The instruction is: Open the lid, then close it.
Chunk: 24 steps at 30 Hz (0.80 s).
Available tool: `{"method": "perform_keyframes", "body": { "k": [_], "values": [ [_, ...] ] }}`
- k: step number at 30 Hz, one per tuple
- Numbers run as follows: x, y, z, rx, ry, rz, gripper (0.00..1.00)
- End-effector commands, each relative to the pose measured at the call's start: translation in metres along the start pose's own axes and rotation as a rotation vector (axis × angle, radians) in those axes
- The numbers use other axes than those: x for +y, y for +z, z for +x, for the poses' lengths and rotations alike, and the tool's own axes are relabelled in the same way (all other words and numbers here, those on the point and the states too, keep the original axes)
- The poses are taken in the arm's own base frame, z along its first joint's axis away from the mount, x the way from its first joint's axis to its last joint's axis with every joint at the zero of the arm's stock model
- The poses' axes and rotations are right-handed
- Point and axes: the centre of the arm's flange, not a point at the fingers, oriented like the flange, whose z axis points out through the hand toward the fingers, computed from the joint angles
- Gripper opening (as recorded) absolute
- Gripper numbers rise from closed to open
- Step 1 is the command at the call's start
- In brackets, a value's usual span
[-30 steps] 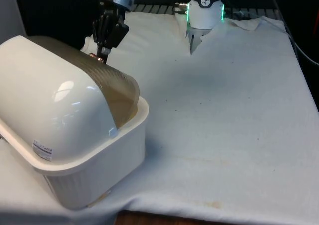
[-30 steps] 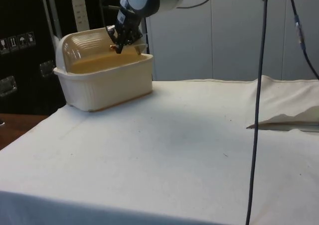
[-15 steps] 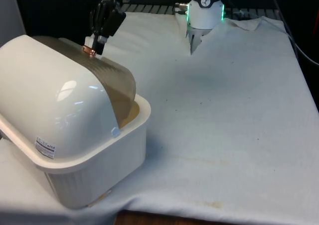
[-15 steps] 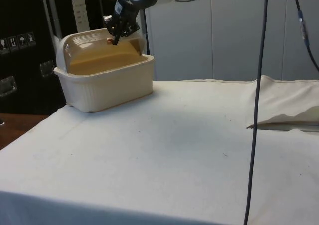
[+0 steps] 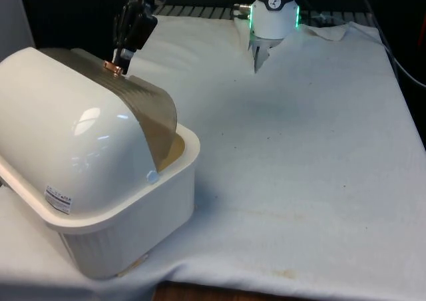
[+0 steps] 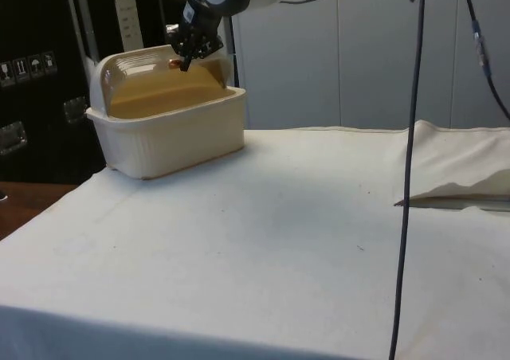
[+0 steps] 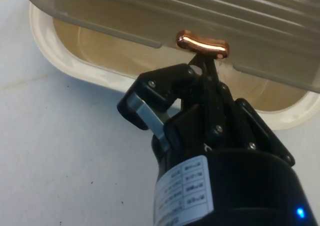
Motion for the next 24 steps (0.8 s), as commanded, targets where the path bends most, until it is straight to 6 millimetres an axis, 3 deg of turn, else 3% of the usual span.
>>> {"method": "perform_keyframes", "body": {
  "k": [1, 24],
  "values": [
    [0.004, 0.002, 0.004, 0.011, 0.011, -0.006, 0.0],
    [0.001, -0.003, 0.035, 0.056, 0.06, -0.002, 0.0]
  ]
}}
